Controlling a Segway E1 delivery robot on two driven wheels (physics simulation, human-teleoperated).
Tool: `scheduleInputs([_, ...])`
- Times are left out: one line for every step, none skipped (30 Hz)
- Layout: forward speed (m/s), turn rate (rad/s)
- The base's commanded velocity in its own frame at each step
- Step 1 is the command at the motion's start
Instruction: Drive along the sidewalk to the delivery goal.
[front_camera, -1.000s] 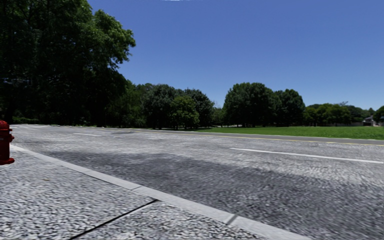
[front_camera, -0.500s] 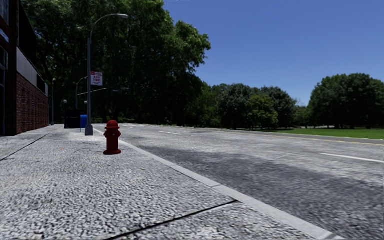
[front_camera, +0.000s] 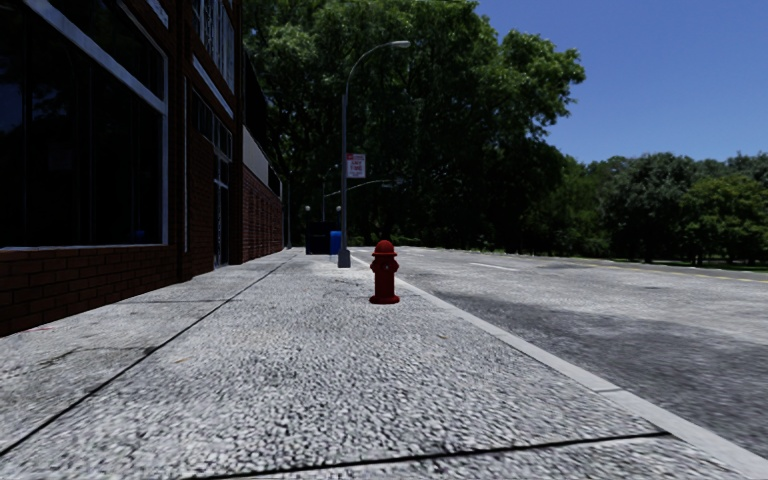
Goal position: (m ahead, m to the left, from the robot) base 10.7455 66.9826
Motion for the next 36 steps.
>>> scheduleInputs([0.00,0.86])
scheduleInputs([0.00,0.86])
scheduleInputs([0.00,0.86])
scheduleInputs([0.00,0.86])
scheduleInputs([0.00,0.86])
scheduleInputs([0.00,0.00])
scheduleInputs([0.00,0.00])
scheduleInputs([0.67,0.00])
scheduleInputs([0.67,0.00])
scheduleInputs([1.43,0.00])
scheduleInputs([2.00,0.00])
scheduleInputs([2.00,0.00])
scheduleInputs([2.00,0.00])
scheduleInputs([2.00,0.00])
scheduleInputs([2.00,0.00])
scheduleInputs([2.00,0.00])
scheduleInputs([2.00,0.00])
scheduleInputs([2.00,0.00])
scheduleInputs([2.00,0.00])
scheduleInputs([2.00,0.00])
scheduleInputs([2.00,0.00])
scheduleInputs([2.00,0.00])
scheduleInputs([2.00,0.00])
scheduleInputs([2.00,0.00])
scheduleInputs([2.00,0.00])
scheduleInputs([2.00,0.00])
scheduleInputs([2.00,0.00])
scheduleInputs([2.00,0.00])
scheduleInputs([2.00,0.00])
scheduleInputs([2.00,0.00])
scheduleInputs([2.00,0.00])
scheduleInputs([2.00,0.00])
scheduleInputs([2.00,0.00])
scheduleInputs([2.00,0.19])
scheduleInputs([2.00,0.19])
scheduleInputs([2.00,0.42])
